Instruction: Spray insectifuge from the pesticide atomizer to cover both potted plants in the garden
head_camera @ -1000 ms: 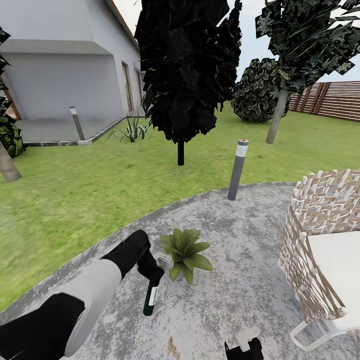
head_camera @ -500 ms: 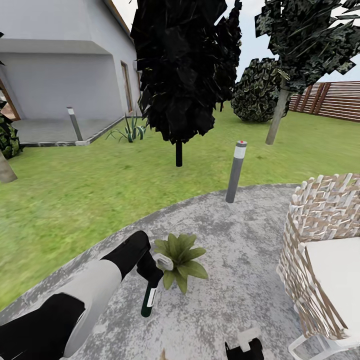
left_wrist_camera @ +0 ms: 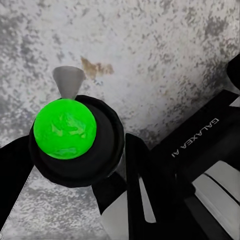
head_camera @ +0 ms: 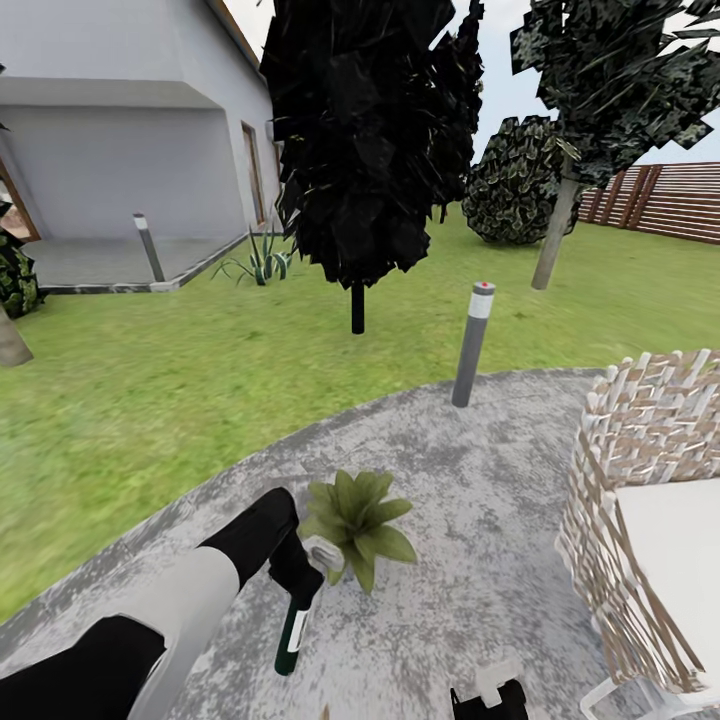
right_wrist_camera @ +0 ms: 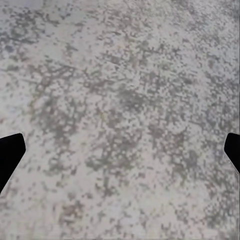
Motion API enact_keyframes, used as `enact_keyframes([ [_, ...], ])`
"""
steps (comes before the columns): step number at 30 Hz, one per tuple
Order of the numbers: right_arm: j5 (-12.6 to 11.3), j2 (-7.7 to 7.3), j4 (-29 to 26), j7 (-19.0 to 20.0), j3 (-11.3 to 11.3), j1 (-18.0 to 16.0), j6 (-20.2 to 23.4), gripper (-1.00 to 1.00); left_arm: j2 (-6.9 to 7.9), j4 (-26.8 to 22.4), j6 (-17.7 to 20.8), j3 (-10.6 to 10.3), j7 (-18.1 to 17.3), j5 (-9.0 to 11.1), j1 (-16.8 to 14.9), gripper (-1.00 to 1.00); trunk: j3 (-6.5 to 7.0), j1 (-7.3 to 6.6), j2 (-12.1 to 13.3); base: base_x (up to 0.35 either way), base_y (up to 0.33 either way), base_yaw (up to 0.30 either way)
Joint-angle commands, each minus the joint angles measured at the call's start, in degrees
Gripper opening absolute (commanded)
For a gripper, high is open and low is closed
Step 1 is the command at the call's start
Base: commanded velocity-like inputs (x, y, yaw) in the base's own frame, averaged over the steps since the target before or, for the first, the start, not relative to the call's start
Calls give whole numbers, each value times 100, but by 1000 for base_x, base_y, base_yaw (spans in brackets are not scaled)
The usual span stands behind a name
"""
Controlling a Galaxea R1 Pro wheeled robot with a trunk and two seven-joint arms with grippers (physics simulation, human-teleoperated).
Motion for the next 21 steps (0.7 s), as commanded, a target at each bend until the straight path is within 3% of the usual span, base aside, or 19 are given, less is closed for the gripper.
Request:
enact_keyframes([
  [1,60,2,5,-27,-45,-1,-16,100,-7,-10,23,-6,-60,-58,2,-100,-5,1,-2,206,0,0],
  [6,60,2,4,-27,-45,-2,-16,100,-16,-11,13,-4,-60,-71,11,-100,-5,1,-2,48,0,-4],
  [13,60,2,4,-29,-45,-3,-16,100,13,-11,19,-30,-54,-79,11,-100,-5,1,-2,2,0,-201],
  [21,73,2,4,-28,-38,-2,-16,100,17,-1,13,-24,-44,-64,18,-100,-5,1,-2,0,0,-20],
])
